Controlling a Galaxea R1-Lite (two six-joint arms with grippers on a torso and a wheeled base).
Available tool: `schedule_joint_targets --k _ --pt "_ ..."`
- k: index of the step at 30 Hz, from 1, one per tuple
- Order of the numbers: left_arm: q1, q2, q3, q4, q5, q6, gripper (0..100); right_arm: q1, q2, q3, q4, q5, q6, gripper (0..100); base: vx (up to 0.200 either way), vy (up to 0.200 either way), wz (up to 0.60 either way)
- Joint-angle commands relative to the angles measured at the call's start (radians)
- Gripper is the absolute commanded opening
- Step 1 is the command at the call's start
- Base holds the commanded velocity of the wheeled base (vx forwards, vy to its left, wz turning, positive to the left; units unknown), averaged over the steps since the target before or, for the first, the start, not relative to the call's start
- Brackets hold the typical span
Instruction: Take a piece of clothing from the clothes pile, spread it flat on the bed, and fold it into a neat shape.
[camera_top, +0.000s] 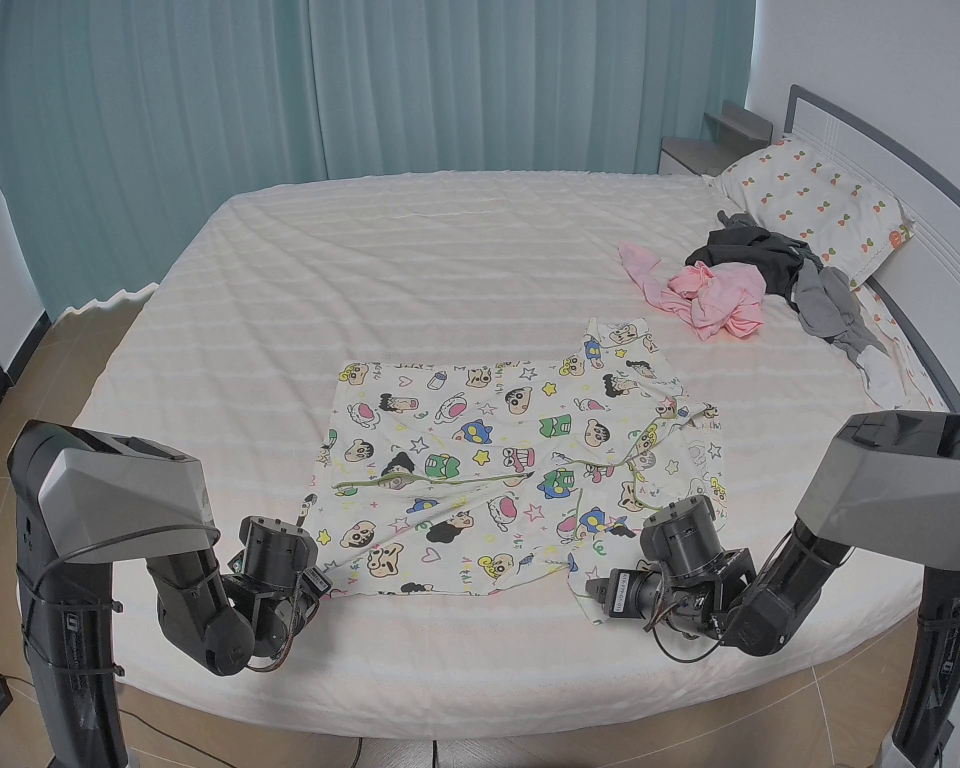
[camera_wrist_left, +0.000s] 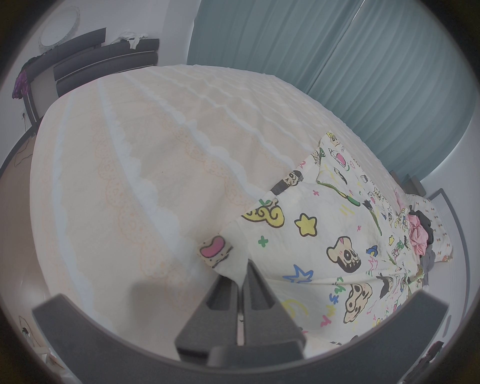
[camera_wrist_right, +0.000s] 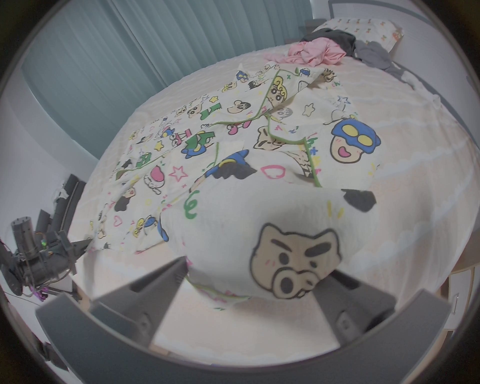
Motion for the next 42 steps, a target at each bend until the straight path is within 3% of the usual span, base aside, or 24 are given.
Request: schedule_joint_targets --k 1,7,12,17,21,22,23,35,36,42 --pt "0.0 0.001 0.0 0.0 0.001 0.0 0 0.021 0.048 -0.018 -0.007 -0.049 0.002 0 0.0 0.0 0.0" --pt "0.0 0.001 0.0 0.0 0.001 -0.001 0 0.021 0.024 0.019 -0.008 -0.114 -0.008 0 0.0 0.0 0.0" --pt "-0.002 0.001 0.002 0.0 0.001 -0.001 0 0.026 -0.053 0.07 -0.007 -0.101 -0.004 0 0.0 0.0 0.0" --pt "-0.002 0.001 0.002 0.0 0.001 0.002 0 0.037 -0.199 0.108 0.046 -0.009 -0.011 0 0.0 0.0 0.0" --pt "0.001 -0.003 0.006 0.0 0.002 0.005 0 0.034 -0.3 0.082 0.227 0.067 -0.017 0 0.0 0.0 0.0" --pt "0.009 -0.008 0.008 -0.002 0.002 0.005 0 0.032 -0.343 0.057 0.329 0.13 -0.014 0 0.0 0.0 0.0" --pt "0.014 -0.008 0.008 0.0 0.001 0.007 0 0.032 -0.357 0.045 0.369 0.152 -0.012 0 0.0 0.0 0.0" --pt "0.021 -0.003 0.009 -0.002 -0.001 0.016 0 0.023 -0.343 -0.091 0.693 0.196 -0.02 0 0.0 0.0 0.0" --pt "0.021 -0.003 0.009 -0.002 -0.001 0.016 0 0.02 -0.332 -0.099 0.713 0.218 -0.02 100 0.0 0.0 0.0" --pt "0.027 -0.005 0.008 -0.002 -0.001 0.016 0 0.02 -0.353 -0.078 0.724 0.253 -0.017 100 0.0 0.0 0.0"
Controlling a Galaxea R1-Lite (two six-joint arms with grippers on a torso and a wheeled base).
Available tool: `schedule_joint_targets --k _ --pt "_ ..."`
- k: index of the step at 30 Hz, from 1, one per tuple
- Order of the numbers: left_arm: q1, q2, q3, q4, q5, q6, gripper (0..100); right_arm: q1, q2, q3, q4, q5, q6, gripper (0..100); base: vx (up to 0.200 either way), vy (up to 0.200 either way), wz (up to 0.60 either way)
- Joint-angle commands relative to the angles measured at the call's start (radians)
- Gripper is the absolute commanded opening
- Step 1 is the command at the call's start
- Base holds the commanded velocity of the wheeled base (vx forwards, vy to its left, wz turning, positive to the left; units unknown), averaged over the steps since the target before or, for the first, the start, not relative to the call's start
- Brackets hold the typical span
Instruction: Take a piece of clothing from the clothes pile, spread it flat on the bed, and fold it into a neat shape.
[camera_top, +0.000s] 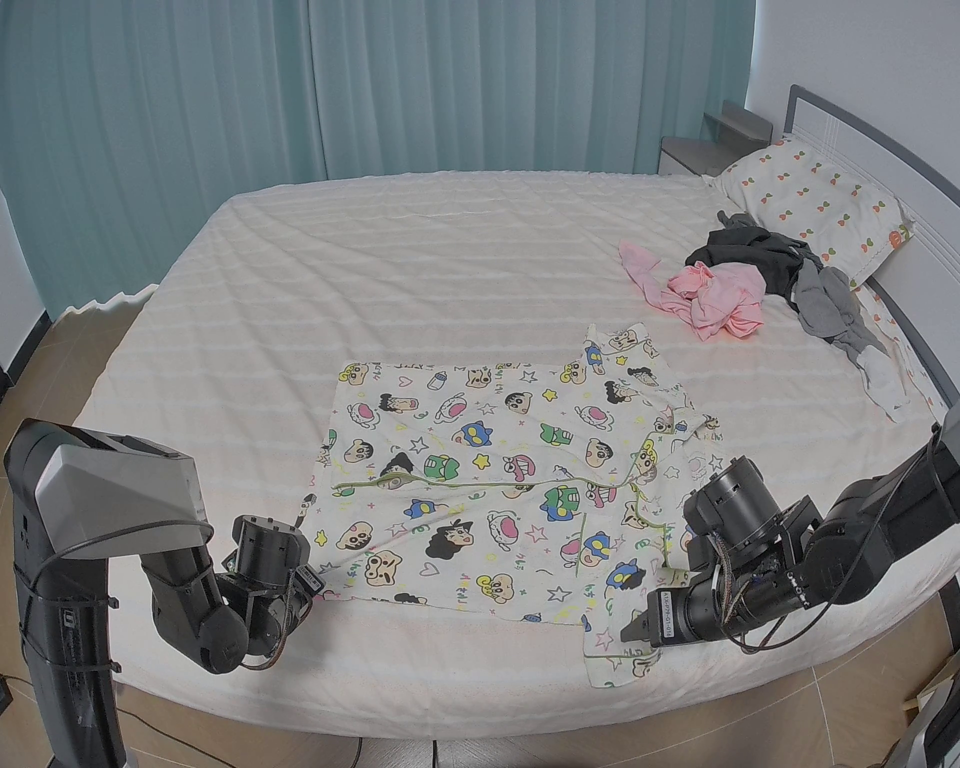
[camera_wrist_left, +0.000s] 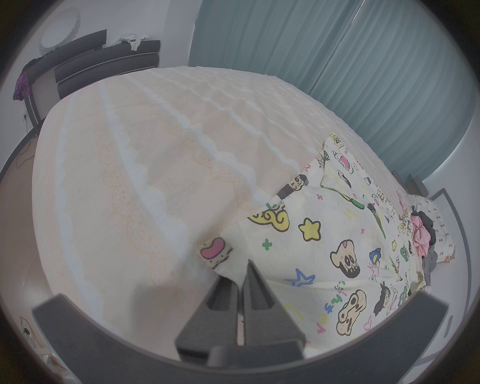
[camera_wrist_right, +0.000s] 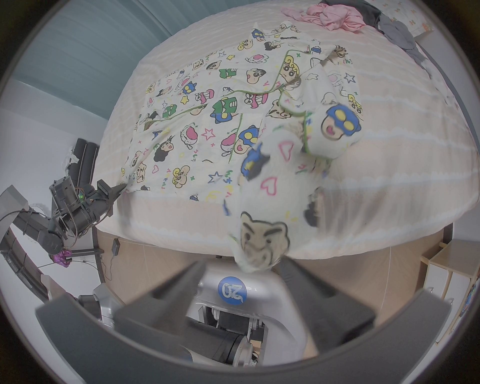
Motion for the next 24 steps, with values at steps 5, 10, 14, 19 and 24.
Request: schedule_joint_targets --k 5,10,14,19,24 --pt "0.017 -0.004 -0.003 0.0 0.001 0.001 0 -0.027 -0.065 0.044 0.003 0.0 -0.003 100 0.0 0.0 0.0" --pt "0.02 -0.006 0.003 -0.029 0.001 0.002 0 -0.084 -0.047 0.084 -0.006 -0.002 -0.043 100 0.0 0.0 0.0" --pt "0.034 -0.006 0.006 -0.036 0.001 0.021 0 -0.159 0.028 0.128 -0.098 0.029 -0.072 100 0.0 0.0 0.0" --pt "0.065 -0.032 0.006 -0.031 0.001 0.024 0 -0.199 0.099 0.236 -0.314 0.129 -0.086 100 0.0 0.0 0.0" --pt "0.071 -0.033 0.006 -0.029 0.001 0.025 0 -0.188 0.151 0.311 -0.446 0.164 -0.127 100 0.0 0.0 0.0"
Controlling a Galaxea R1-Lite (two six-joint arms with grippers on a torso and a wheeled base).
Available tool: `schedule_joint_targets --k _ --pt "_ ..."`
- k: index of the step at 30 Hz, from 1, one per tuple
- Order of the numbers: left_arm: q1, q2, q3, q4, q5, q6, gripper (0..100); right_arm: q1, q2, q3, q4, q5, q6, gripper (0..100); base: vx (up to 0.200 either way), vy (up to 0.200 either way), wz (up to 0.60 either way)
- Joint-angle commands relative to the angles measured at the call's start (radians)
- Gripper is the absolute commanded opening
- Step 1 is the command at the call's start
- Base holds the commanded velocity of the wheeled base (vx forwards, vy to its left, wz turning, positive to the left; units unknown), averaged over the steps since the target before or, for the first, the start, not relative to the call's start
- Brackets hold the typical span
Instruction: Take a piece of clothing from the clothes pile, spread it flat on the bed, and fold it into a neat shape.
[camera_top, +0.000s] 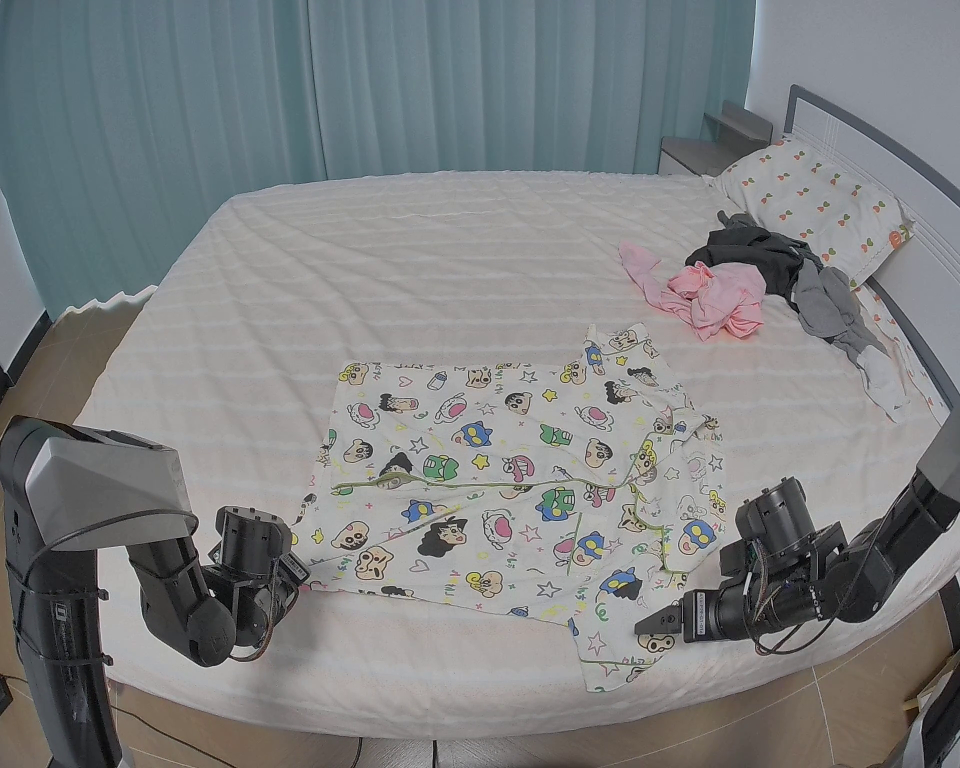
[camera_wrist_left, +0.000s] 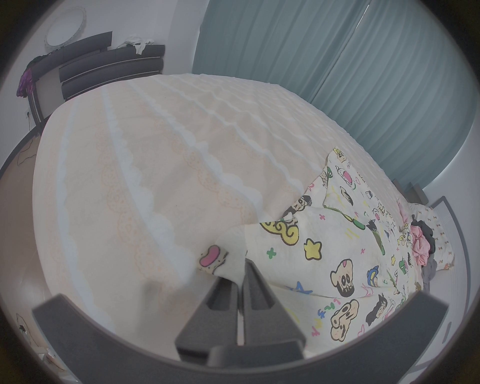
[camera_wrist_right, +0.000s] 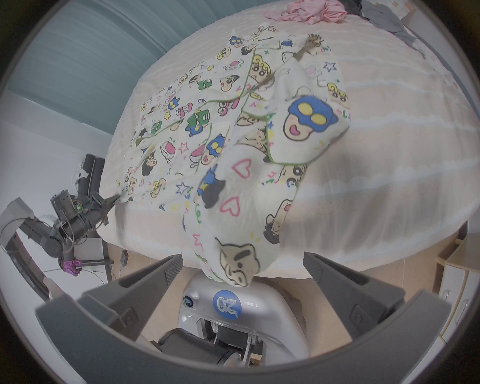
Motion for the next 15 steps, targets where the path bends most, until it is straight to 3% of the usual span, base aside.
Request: schedule_joint_targets --k 1,8,15 --pt "0.019 -0.018 0.0 0.002 0.001 0.001 0 -0.002 0.095 0.095 -0.096 0.038 -0.031 100 0.0 0.0 0.0" --pt "0.042 -0.024 0.011 0.001 0.004 0.057 0 -0.002 0.125 0.087 -0.176 0.04 -0.017 100 0.0 0.0 0.0" --pt "0.049 -0.023 0.017 -0.001 0.002 0.061 0 -0.102 0.116 0.09 -0.348 0.035 0.06 100 0.0 0.0 0.0"
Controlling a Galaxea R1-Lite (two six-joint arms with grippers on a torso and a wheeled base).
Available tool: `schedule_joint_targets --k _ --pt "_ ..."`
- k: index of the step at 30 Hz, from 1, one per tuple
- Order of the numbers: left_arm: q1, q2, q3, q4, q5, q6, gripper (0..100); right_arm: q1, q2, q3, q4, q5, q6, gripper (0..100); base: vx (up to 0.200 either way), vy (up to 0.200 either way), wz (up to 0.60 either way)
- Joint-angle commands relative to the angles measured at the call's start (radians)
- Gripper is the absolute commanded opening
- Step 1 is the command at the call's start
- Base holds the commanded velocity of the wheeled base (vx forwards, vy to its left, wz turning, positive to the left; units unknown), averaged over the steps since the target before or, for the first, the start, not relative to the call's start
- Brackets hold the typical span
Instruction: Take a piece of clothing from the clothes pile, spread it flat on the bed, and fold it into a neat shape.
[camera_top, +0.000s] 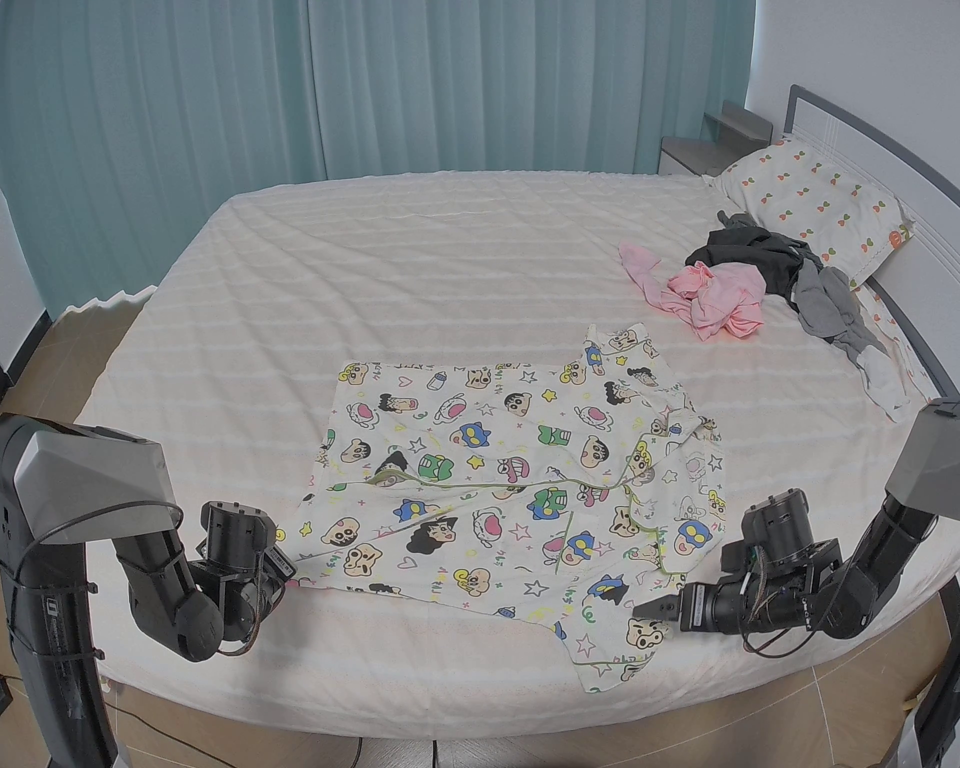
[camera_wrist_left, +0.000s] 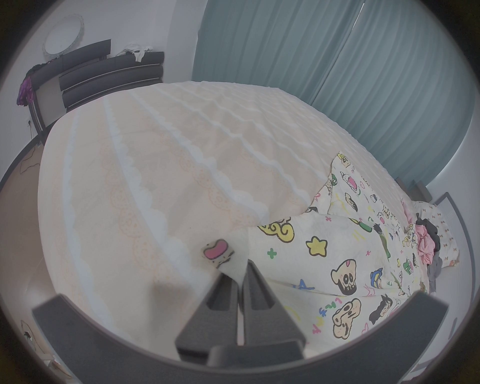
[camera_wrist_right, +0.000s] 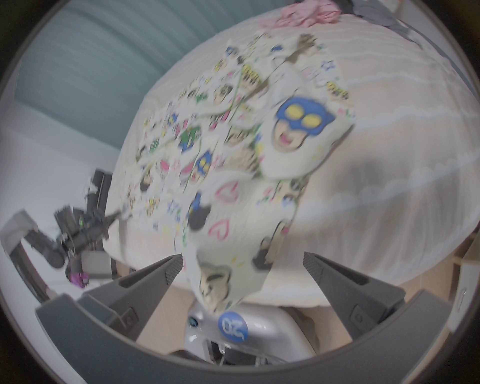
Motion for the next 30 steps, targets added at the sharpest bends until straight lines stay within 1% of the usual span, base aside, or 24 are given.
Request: schedule_joint_targets --k 1,3,4,7,10,16,18,19,21,25,27,28,29,30 --pt "0.006 0.0 0.004 -0.001 0.001 0.001 0 -0.092 -0.008 0.011 -0.06 -0.001 0.054 100 0.0 0.0 0.0" --pt "0.004 0.002 0.004 -0.003 -0.001 0.001 0 -0.115 -0.017 0.014 -0.062 0.005 0.06 100 0.0 0.0 0.0" --pt "0.006 0.002 0.004 -0.003 -0.005 0.001 0 -0.147 -0.02 0.028 -0.059 0.01 0.058 100 0.0 0.0 0.0" --pt "0.033 -0.006 0.001 -0.001 -0.027 0.001 0 -0.179 0.006 0.041 -0.062 0.031 0.052 100 0.0 0.0 0.0" --pt "0.046 -0.012 0.001 -0.001 -0.035 0.003 0 -0.181 0.018 0.058 -0.066 0.067 0.048 100 0.0 0.0 0.0" --pt "0.076 -0.02 -0.003 -0.001 -0.033 0.007 0 -0.182 0.023 0.011 -0.071 0.065 0.057 100 0.0 0.0 0.0" --pt "0.087 -0.021 -0.003 0.0 -0.035 0.015 0 -0.199 0.026 -0.019 -0.071 0.063 0.062 100 0.0 0.0 0.0" --pt "0.095 -0.021 -0.003 -0.001 -0.035 0.023 0 -0.224 0.03 -0.034 -0.068 0.063 0.066 100 0.0 0.0 0.0" --pt "0.102 -0.021 -0.005 -0.001 -0.035 0.03 0 -0.23 0.035 -0.028 -0.066 0.065 0.068 100 0.0 0.0 0.0" --pt "0.122 -0.027 -0.006 -0.001 -0.035 0.041 0 -0.211 0.027 0.015 -0.071 0.073 0.066 100 0.0 0.0 0.0" --pt "0.135 -0.029 -0.008 -0.001 -0.036 0.052 0 -0.158 0.013 0.051 -0.074 0.073 0.069 100 0.0 0.0 0.0" --pt "0.136 -0.029 -0.008 -0.001 -0.036 0.053 0 -0.158 0.013 0.051 -0.074 0.073 0.069 100 0.0 0.0 0.0" --pt "0.135 -0.029 -0.006 -0.001 -0.038 0.053 0 -0.102 0.01 0.07 -0.077 0.071 0.074 100 0.0 0.0 0.0" --pt "0.13 -0.027 -0.005 -0.001 -0.041 0.053 0 -0.073 0.007 0.078 -0.08 0.07 0.075 100 0.0 0.0 0.0"
